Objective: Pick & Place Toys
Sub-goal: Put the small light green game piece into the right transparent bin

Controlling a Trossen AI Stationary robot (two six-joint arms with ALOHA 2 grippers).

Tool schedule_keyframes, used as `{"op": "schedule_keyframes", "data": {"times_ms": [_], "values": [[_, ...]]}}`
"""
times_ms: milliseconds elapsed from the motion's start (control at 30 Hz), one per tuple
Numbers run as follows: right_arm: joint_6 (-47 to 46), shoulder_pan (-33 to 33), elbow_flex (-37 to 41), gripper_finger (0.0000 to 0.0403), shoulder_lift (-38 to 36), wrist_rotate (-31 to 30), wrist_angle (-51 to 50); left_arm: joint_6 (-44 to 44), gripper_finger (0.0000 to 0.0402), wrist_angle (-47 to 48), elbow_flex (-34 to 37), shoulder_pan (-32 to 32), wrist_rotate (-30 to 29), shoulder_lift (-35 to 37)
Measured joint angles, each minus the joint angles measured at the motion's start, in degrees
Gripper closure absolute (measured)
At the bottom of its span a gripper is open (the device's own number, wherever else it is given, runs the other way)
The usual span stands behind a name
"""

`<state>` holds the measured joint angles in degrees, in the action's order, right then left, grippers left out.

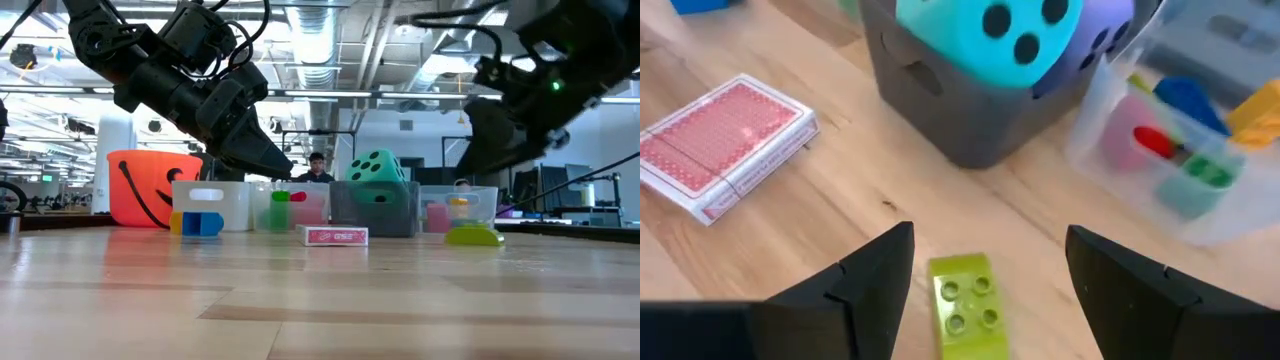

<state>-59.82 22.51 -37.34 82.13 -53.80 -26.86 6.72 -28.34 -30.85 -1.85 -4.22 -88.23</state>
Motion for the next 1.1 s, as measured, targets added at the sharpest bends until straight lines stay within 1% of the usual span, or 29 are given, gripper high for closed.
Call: {"op": "schedule_keyframes", "data": {"times_ms": [67, 200, 267, 433, 667, 767, 867, 1000, 1100], "values": [[0.2, 0.0, 2.3, 0.0148, 0.0, 0.2, 4.6, 0.0, 0.0181, 0.0, 0.0, 0.0, 0.0, 0.0], [3.4, -1.1, 6.0, 0.0148, 0.0, 3.6, 13.1, 0.0, 0.0181, 0.0, 0.0, 0.0, 0.0, 0.0], [4.8, -1.6, 7.3, 0.0147, 0.0, 4.7, 15.7, 0.0, 0.0181, 0.0, 0.0, 0.0, 0.0, 0.0], [5.0, -2.4, 9.3, 0.0147, 0.0, 5.8, 16.8, 0.0, 0.0181, 0.0, 0.0, 0.0, 0.0, 0.0], [1.5, -2.4, 12.1, 0.0147, 0.0, 7.7, 17.7, 0.0, 0.0181, 0.0, 0.0, 0.0, 0.0, 0.0], [2.5, -2.3, 13.1, 0.0147, 0.0, 8.3, 21.7, 0.0, 0.0181, 0.0, 0.0, 0.0, 0.0, 0.0], [4.9, -2.5, 14.4, 0.0147, 0.0, 10.7, 26.0, 0.0, 0.0181, 0.0, 0.0, 0.0, 0.0, 0.0], [5.2, -3.3, 15.4, 0.0147, 0.1, 13.4, 26.7, 0.0, 0.0181, 0.0, 0.0, 0.0, 0.0, 0.0], [5.2, -3.6, 15.5, 0.0147, 2.1, 13.5, 26.8, 0.0, 0.0181, 0.0, 0.0, 0.0, 0.0, 0.0]]}}
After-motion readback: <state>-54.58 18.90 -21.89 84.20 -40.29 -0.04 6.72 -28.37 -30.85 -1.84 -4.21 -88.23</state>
